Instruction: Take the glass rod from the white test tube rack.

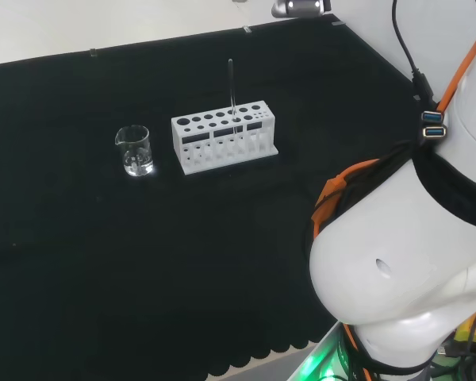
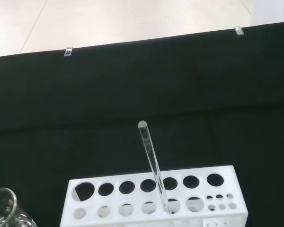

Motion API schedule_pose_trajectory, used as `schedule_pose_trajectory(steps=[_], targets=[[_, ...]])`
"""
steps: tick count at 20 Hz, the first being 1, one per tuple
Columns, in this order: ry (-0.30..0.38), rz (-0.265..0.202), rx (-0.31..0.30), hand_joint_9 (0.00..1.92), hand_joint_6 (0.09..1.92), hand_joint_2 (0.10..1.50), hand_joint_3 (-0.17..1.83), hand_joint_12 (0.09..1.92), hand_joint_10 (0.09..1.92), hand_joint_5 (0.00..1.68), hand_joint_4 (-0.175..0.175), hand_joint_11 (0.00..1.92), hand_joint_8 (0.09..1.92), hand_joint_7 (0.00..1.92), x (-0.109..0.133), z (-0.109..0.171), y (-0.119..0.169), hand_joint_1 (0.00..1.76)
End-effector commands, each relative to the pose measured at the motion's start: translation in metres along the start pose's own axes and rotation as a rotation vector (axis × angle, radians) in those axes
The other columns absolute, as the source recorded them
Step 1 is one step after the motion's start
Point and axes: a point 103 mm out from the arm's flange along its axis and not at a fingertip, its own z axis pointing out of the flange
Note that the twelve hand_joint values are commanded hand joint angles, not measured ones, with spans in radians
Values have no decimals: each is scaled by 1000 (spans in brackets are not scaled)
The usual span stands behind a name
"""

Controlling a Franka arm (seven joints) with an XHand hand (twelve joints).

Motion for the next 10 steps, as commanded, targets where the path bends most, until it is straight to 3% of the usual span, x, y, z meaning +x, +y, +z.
schedule_pose_trajectory(steps=[1,8,10], targets=[[-11,-25,2,374,87,1156,-175,1421,772,387,-109,148,808,317,-4,32,9,696],[9,-19,5,398,87,1157,-175,1414,763,400,-110,185,806,339,-8,50,20,700],[21,-29,-35,413,87,1157,-175,1413,765,403,-110,192,808,349,-10,55,20,700]])
